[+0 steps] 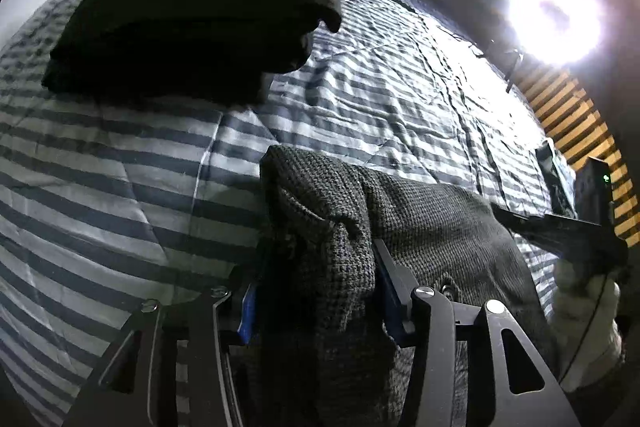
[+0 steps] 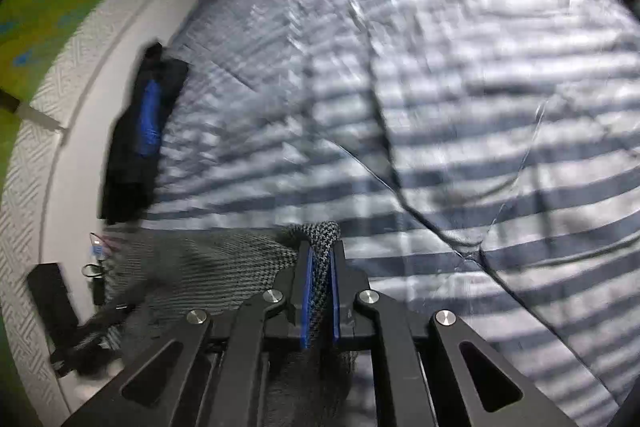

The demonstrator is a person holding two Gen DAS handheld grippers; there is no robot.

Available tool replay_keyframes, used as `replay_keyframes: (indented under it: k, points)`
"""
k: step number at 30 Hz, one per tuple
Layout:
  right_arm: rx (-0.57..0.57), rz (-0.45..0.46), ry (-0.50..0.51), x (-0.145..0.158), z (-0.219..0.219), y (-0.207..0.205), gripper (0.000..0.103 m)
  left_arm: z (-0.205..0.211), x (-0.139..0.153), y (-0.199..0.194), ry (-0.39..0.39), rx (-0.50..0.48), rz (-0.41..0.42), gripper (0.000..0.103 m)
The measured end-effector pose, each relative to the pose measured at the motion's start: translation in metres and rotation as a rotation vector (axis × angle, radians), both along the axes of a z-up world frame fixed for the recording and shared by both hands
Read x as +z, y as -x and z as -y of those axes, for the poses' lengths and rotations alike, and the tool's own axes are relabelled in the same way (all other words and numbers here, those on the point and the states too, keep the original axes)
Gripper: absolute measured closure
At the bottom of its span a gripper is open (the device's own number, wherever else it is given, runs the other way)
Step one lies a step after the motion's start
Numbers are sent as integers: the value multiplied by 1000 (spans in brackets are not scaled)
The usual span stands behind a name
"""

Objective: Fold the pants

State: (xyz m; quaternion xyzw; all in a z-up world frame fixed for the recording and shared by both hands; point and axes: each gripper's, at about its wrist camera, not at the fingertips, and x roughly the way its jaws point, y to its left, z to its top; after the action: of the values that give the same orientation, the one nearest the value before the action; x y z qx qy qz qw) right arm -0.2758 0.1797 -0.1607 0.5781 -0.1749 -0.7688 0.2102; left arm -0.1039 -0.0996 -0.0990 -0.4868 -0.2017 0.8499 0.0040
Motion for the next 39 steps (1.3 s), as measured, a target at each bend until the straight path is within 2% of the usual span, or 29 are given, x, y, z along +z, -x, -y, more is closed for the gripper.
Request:
replay_keyframes:
  k: [4, 6, 8, 10, 12, 14, 16, 18, 19, 20, 23, 24, 27, 29, 30, 32, 34, 36, 38, 39]
  points:
    - [-25, -44, -61, 22, -6, -11, 82, 11, 14, -15, -22, 20, -12, 46]
    - [-26, -137, -84, 52, -13, -32, 81, 15, 32, -27, 5, 33, -62, 46]
    - [37, -236, -63, 82, -13, -60, 81, 19, 45, -37, -30, 34, -100, 42]
    - [112, -275, -32, 96, -6, -87, 81, 19, 54, -46, -85, 15, -125, 32]
    - [208, -298, -23, 104, 9, -117, 81, 8, 62, -56, -77, -24, -137, 30]
    - [284, -318, -81, 98, 25, -141, 81, -6, 60, -60, -44, -66, -127, 29]
    - [333, -310, -168, 77, 35, -153, 82, -21, 43, -62, 25, -97, -63, 29]
    - [326, -239, -236, 44, 31, -154, 82, -26, 19, -63, 61, -105, 19, 28]
    - [311, -184, -228, 25, 24, -152, 81, -27, 9, -66, 90, -115, 26, 25]
    - [289, -168, -186, 17, 15, -153, 78, -27, 8, -69, 103, -131, 9, 25]
    - [297, -154, -156, 24, 5, -156, 75, -17, 26, -76, 91, -98, -21, 23]
    - [299, -162, -147, 32, 2, -155, 75, -12, 31, -76, 93, -83, -38, 23]
    - [252, -229, -103, 64, -7, -138, 74, 10, 53, -61, 48, 8, -111, 8]
    - [188, -268, -115, 78, -9, -117, 72, 23, 56, -38, 8, 41, -142, 6]
    - [159, -265, -106, 80, -8, -102, 69, 28, 52, -26, -1, 59, -125, 6]
    - [87, -213, -82, 77, -10, -69, 65, 34, 39, -5, -32, 100, -63, 6]
    - [5, -106, -45, 59, -11, -31, 64, 40, 20, 11, -106, 137, -16, 6]
    - [-34, -10, 10, 37, -10, -5, 64, 39, 9, 21, -143, 125, -1, 7]
    - [-49, 34, 40, 23, -6, 6, 65, 28, 7, 27, -115, 99, 2, 10]
    - [-46, 43, 48, 18, -3, 4, 72, 19, 6, 30, -82, 76, 9, 20]
